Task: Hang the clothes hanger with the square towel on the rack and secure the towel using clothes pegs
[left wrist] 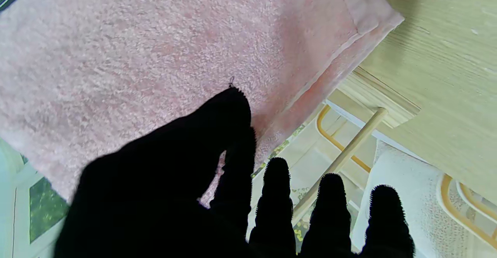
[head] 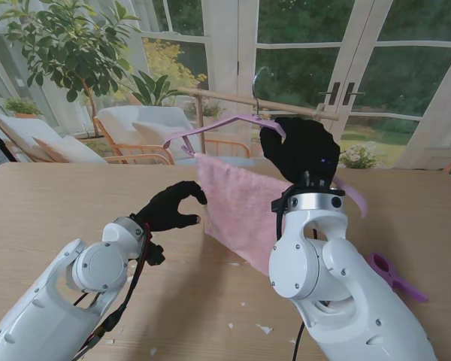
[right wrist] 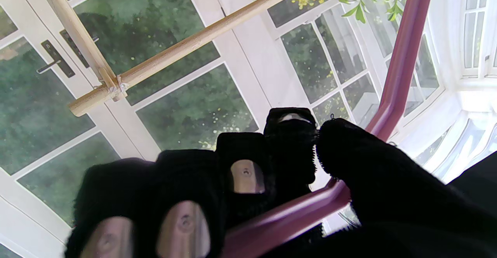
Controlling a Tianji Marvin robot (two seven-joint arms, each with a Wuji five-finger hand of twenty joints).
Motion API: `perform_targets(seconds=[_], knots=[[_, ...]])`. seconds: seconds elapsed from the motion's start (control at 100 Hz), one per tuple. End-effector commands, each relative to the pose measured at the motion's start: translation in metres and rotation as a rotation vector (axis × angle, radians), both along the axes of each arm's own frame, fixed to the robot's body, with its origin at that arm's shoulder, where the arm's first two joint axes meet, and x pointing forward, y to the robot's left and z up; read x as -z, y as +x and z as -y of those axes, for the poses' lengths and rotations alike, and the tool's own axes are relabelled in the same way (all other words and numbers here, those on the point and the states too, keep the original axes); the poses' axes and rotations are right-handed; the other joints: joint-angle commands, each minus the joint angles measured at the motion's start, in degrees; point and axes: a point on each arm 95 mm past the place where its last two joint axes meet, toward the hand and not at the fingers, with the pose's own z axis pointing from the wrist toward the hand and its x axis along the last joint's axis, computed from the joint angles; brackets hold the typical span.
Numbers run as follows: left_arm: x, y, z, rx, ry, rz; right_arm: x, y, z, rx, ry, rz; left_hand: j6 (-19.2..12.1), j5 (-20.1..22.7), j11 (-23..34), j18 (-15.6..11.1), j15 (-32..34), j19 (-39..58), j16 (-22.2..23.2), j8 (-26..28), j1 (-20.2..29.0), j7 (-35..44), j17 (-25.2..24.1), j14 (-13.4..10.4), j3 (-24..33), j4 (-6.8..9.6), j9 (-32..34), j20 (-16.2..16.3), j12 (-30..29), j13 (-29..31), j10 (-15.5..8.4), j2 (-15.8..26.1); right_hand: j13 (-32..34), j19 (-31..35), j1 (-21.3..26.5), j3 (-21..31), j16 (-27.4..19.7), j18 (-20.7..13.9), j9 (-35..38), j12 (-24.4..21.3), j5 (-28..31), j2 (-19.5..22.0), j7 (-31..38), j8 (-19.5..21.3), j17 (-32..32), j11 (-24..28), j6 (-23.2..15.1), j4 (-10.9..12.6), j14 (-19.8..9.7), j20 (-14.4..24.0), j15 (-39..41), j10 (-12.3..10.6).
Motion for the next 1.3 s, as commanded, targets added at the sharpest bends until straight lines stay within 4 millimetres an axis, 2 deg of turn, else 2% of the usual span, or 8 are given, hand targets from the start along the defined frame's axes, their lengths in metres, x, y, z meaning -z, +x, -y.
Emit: perform_targets(seconds=[0.0, 0.23, 0.44, 0.79, 0.92, 0.96, 1.09, 1.29], knots=[[0.001, -0.001, 0.004, 0.002, -0.004, -0.006, -0.003, -0.003, -0.002, -0.010, 0.013, 0.000, -5.45, -5.70, -2.04, -0.47, -0.53, -0.38, 1.26, -2.04, 2.66, -1.97, 0.09, -0.43, 0.28, 1.34, -1.45, -0.03, -1.05, -0.67, -0.90, 0.67, 1.45, 11.60, -1.79, -0.11, -0.17, -8.94, 1.10, 1.13, 1.53, 3.93, 0.77, 1.19, 4.39, 2.71, -0.61, 2.09, 0.72, 1.05, 5.87, 0.83], [0.006, 0.001, 0.006, -0.030, -0.022, -0.038, -0.004, -0.003, -0.002, -0.015, 0.014, 0.009, -10.87, -10.87, -2.30, -0.95, -0.60, -0.32, 1.72, -7.23, 6.24, -5.78, -0.10, -0.41, -2.16, 1.73, -1.65, 0.29, 0.56, -0.82, -1.01, 2.61, 1.45, 11.60, -1.74, -0.09, -0.20, -8.96, 1.10, 1.13, 1.47, 3.88, 0.73, 1.19, 4.51, 2.71, -0.56, 2.10, 0.72, 1.10, 5.89, 0.83], [0.007, 0.000, 0.007, -0.059, -0.033, -0.054, -0.003, -0.003, -0.001, -0.014, 0.013, 0.004, 0.51, -12.67, -1.57, -1.00, -0.49, -0.18, 2.63, -10.23, 6.18, -10.29, 0.08, -0.63, -2.81, 1.88, -1.84, 0.70, 2.63, -0.71, -0.34, 2.96, 1.50, 11.60, -1.75, -0.08, -0.22, -9.04, 1.10, 1.14, 1.47, 3.85, 0.73, 1.20, 4.67, 2.70, -0.56, 2.12, 0.69, 1.15, 5.93, 0.83], [0.009, -0.001, 0.011, -0.085, -0.061, -0.083, -0.002, -0.003, -0.002, -0.020, 0.011, 0.002, -2.27, -12.64, -0.83, -0.96, -0.46, -0.18, 3.05, -9.66, 7.95, -7.95, -0.02, -0.33, -5.12, 2.07, -1.86, 0.90, 3.63, -0.63, 0.53, 5.01, 1.62, 11.60, -1.72, -0.12, -0.25, -9.08, 1.10, 1.14, 1.48, 3.86, 0.72, 1.21, 4.85, 2.70, -0.56, 2.12, 0.66, 1.21, 5.99, 0.83], [0.010, -0.001, 0.016, -0.089, -0.089, -0.097, -0.002, -0.003, -0.003, -0.021, 0.011, 0.000, -1.14, -1.91, 2.10, -0.77, -0.19, 0.09, 3.82, -0.82, 8.67, 6.07, 0.31, -0.10, -4.67, 2.19, -1.56, 1.24, 5.05, 0.00, 0.82, 5.00, 1.62, 11.60, -1.76, -0.15, -0.26, -9.09, 1.10, 1.15, 1.48, 3.86, 0.72, 1.21, 4.90, 2.70, -0.56, 2.11, 0.66, 1.23, 6.00, 0.83], [0.010, -0.001, 0.018, -0.090, -0.095, -0.098, -0.002, -0.003, -0.003, -0.021, 0.010, -0.001, 0.70, 3.34, 3.88, -0.72, -0.16, 0.13, 4.18, 1.15, 11.62, 8.59, 0.37, 0.08, -7.46, -0.51, -1.47, 1.42, 5.40, 0.21, 0.92, 3.35, 1.62, 11.60, -1.73, -0.13, -0.27, -9.11, 1.10, 1.15, 1.48, 3.83, 0.72, 1.21, 4.90, 2.70, -0.56, 2.12, 0.66, 1.23, 6.00, 0.83], [0.011, -0.001, 0.022, -0.092, -0.102, -0.099, -0.001, -0.003, -0.002, -0.019, 0.010, -0.003, 3.07, 16.13, 8.42, -0.73, -0.06, 0.08, 4.92, -3.82, 21.31, 12.11, 0.18, 0.65, -19.98, 0.54, -0.04, 1.75, 4.24, 0.94, 1.35, 7.19, 1.61, 11.60, -1.75, -0.16, -0.28, -9.14, 1.10, 1.15, 1.48, 3.86, 0.72, 1.22, 4.95, 2.70, -0.56, 2.12, 0.65, 1.24, 6.00, 0.83], [0.011, -0.001, 0.022, -0.115, -0.100, -0.092, -0.004, -0.003, 0.000, -0.015, 0.026, 0.000, 5.82, 13.03, 11.47, -0.89, -0.04, 0.16, 5.67, 3.05, 24.53, 14.34, 0.07, 0.57, -25.01, 1.28, -0.39, 2.10, 6.12, 1.03, 1.91, 10.69, 1.74, 11.60, -1.75, -0.09, -0.29, -9.20, 1.15, 1.13, 1.48, 3.80, 0.72, 1.22, 5.06, 2.68, -0.56, 2.14, 0.65, 1.27, 6.06, 0.74]])
